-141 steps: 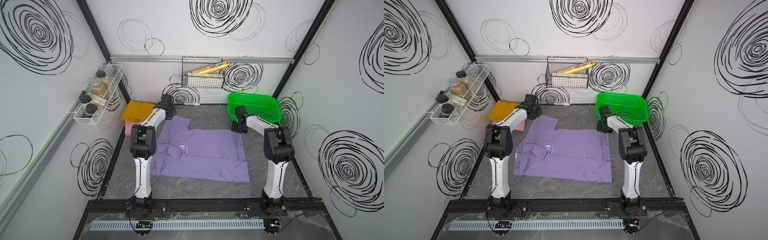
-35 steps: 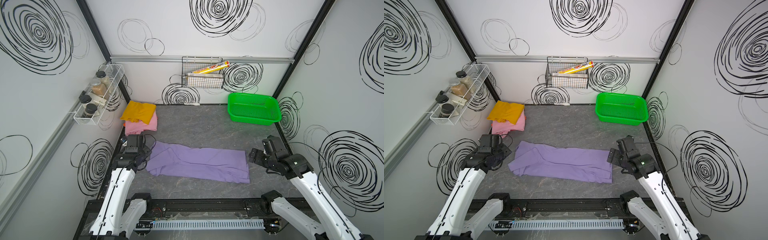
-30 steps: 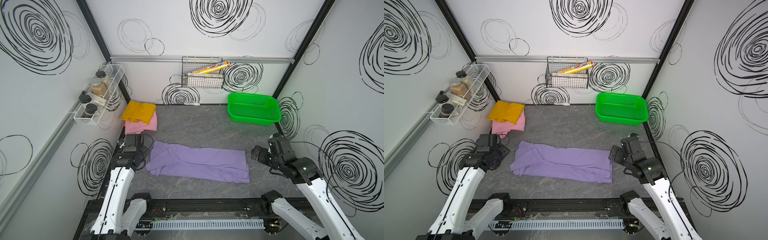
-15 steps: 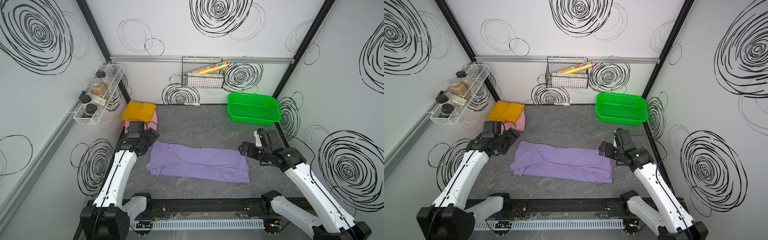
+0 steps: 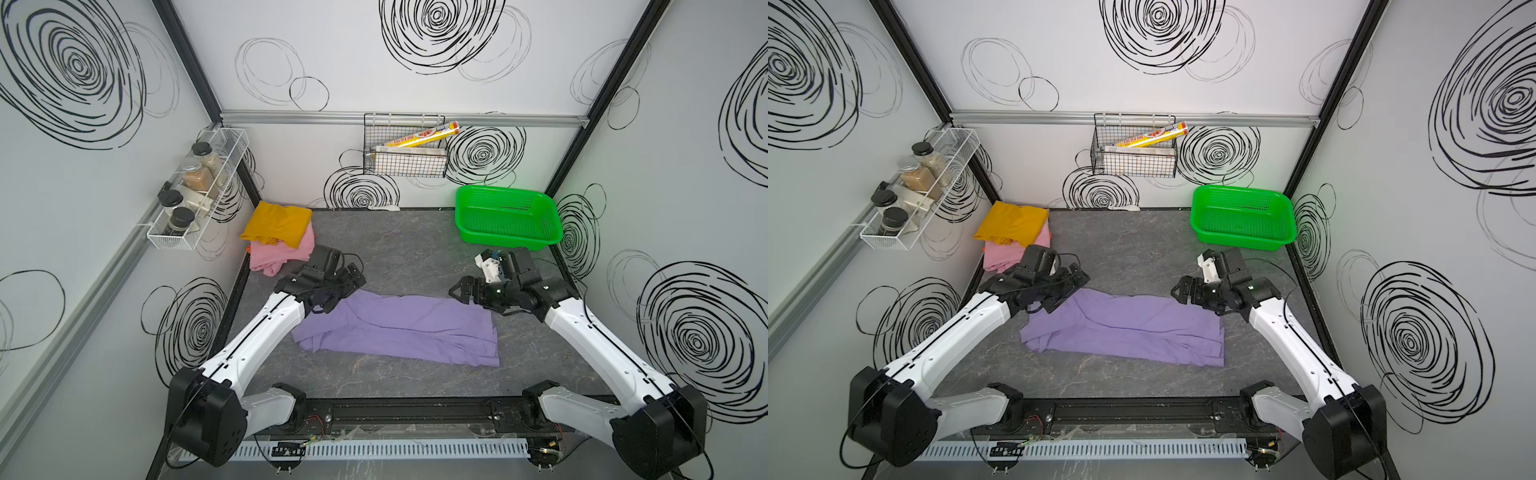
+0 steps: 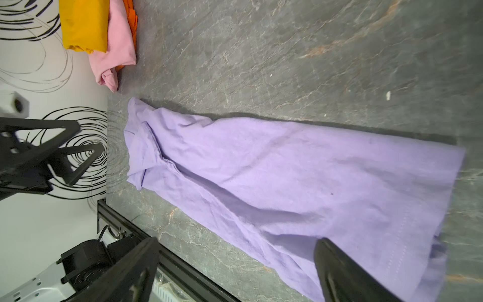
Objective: Fold and stack t-shirts
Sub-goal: Adjust the T-shirt at the center of the board.
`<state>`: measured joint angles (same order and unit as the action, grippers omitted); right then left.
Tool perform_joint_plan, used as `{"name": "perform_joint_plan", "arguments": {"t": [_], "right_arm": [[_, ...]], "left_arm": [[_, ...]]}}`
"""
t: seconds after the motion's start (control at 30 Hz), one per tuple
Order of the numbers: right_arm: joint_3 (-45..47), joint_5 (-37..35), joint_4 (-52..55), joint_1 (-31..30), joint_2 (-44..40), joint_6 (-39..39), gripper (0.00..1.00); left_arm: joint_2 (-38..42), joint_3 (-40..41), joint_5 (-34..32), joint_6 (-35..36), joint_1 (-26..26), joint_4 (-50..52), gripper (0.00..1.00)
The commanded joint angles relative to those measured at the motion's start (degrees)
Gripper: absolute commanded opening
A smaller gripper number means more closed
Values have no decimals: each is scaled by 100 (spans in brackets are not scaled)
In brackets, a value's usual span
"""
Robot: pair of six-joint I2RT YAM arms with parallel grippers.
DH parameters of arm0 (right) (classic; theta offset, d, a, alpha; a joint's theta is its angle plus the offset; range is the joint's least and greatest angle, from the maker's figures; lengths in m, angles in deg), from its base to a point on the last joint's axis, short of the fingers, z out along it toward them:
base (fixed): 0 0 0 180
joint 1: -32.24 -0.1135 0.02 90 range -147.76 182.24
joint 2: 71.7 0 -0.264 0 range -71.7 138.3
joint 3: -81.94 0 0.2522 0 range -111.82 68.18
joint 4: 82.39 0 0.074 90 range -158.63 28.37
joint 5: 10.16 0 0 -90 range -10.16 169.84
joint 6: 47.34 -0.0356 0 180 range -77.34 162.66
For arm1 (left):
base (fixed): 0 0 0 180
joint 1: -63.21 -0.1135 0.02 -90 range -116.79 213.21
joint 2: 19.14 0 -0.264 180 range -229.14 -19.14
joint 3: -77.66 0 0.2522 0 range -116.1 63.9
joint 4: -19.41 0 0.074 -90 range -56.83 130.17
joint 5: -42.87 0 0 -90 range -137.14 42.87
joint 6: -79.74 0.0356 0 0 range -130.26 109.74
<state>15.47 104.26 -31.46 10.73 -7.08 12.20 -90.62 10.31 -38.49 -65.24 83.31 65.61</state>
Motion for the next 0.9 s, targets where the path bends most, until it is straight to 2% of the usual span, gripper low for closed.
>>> {"name": "perform_joint_plan", "arguments": {"t": [0.0,0.23,0.37,0.67,0.87], "right_arm": [[206,301,-219,-12,51,51,97],[53,-172,-219,-13,521,207,97],[-202,-291,-316,-4,1178,221,97],[-1165,-485,-285,136,2881,665,97],[-1426,-576,-310,327,3532,851,97]], "left_arm": [[-219,271,89,-215,203,-431,99],[-243,560,76,-300,558,-388,99],[34,779,-2,-407,857,-78,99],[1311,1671,-126,-980,1189,802,99],[1991,1931,-264,-1176,1197,1426,99]]}}
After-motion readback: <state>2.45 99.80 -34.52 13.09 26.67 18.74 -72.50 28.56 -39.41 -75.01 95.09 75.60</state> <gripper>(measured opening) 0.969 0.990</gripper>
